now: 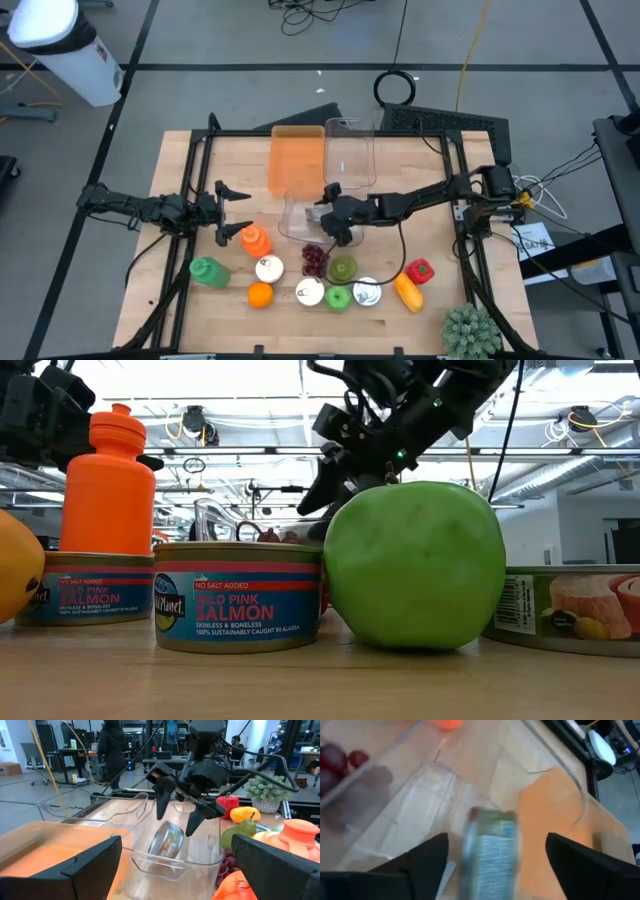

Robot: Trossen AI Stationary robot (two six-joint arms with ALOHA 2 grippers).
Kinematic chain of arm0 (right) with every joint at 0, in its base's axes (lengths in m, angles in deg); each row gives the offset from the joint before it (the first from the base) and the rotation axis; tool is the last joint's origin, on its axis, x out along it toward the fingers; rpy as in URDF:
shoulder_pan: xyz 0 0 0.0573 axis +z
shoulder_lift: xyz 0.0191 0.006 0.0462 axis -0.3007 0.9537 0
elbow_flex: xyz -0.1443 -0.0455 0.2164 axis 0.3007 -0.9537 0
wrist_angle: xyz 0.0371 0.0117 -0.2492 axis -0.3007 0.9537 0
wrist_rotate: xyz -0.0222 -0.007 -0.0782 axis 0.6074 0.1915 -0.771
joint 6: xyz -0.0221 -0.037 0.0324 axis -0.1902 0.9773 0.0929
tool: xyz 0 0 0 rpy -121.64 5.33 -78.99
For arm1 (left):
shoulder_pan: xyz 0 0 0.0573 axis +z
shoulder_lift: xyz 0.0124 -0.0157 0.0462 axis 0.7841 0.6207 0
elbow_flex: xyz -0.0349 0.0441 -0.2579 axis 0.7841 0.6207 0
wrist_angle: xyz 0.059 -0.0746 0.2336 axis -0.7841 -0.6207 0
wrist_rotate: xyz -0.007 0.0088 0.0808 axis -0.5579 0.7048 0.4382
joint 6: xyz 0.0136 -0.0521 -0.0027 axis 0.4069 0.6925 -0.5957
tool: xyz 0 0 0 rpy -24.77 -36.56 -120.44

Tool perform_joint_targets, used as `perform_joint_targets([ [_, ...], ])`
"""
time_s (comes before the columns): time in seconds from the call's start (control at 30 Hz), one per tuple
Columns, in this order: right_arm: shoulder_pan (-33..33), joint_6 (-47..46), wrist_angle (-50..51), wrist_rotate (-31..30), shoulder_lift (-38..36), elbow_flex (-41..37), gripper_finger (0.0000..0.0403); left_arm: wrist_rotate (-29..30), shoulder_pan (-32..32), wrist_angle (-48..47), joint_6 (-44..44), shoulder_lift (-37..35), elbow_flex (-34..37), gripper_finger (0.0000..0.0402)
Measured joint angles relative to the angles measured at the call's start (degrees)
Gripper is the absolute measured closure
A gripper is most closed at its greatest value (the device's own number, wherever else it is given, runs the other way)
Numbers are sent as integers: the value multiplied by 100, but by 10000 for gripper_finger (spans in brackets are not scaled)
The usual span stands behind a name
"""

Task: Pick & Place Food Item
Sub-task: Put the bell pepper into the top transparent bin

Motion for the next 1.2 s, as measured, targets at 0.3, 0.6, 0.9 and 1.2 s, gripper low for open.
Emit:
perform_joint_targets([
  [0.3,298,-209,-185,-42,-253,0,58,0,0,0,0,0,0,9],
  [0.6,821,-2055,1192,-722,-1552,-4,83,0,-2,0,0,-2,0,9],
  [0.9,1663,-4521,2572,639,-2816,-198,95,-1,-1,0,1,0,0,9],
  [1.2,2652,-8297,4661,640,-3604,-730,95,0,0,0,0,0,-2,9],
])
